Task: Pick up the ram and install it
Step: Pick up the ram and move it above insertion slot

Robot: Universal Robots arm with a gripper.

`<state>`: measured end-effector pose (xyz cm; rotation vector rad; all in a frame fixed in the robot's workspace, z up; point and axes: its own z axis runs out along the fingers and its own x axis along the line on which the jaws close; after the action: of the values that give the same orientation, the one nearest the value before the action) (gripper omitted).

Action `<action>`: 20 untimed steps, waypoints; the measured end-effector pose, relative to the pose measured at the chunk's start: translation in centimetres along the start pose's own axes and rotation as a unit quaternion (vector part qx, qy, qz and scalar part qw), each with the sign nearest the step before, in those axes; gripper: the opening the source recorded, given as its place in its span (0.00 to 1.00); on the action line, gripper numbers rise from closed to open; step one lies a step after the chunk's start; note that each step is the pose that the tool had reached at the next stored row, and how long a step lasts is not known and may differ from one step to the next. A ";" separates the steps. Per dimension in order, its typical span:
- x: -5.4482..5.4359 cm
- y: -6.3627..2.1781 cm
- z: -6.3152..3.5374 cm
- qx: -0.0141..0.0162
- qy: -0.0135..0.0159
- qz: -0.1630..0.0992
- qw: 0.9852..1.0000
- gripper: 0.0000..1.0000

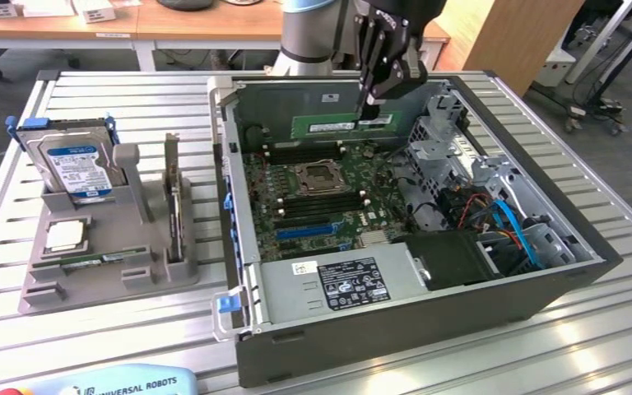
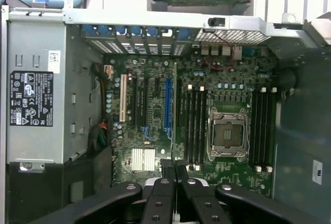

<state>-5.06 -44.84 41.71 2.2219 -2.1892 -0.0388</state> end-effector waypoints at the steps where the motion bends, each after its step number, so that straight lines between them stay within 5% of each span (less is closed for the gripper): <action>1: -0.3 -0.01 0.01 0.000 0.000 0.000 1.000 0.11; 10: -2.4 -0.04 0.04 0.000 0.000 0.000 1.000 0.11; 20: -2.6 -0.06 0.62 0.000 0.000 0.000 1.000 0.11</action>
<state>-5.06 -42.26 41.09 2.2221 -2.1893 -0.0388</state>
